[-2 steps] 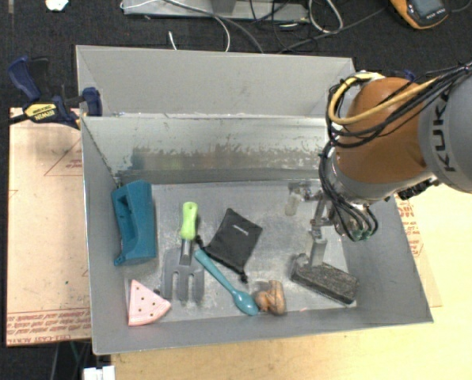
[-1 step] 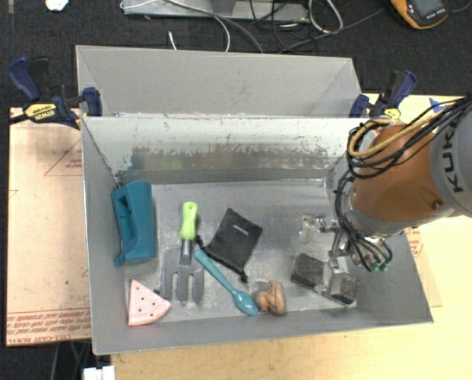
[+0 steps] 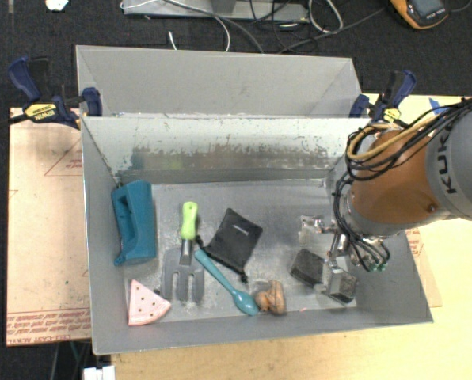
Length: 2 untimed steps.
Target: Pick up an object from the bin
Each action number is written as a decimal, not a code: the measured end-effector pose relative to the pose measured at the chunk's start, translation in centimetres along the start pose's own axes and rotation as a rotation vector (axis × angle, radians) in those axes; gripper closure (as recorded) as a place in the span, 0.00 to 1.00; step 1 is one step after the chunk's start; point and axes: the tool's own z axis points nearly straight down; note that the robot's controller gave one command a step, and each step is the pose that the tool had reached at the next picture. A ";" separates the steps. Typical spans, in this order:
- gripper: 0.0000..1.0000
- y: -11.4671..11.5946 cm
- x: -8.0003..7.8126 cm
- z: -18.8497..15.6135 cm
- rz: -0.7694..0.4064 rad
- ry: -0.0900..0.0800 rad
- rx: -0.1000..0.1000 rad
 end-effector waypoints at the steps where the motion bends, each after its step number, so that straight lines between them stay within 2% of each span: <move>1: 0.00 -0.1 1.4 1.0 -0.056 0.007 0.000; 2: 1.00 -0.4 0.7 1.9 -0.121 -0.002 -0.001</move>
Offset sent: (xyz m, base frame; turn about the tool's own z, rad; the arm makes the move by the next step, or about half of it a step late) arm -0.0071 -0.0055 -0.0190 -0.1228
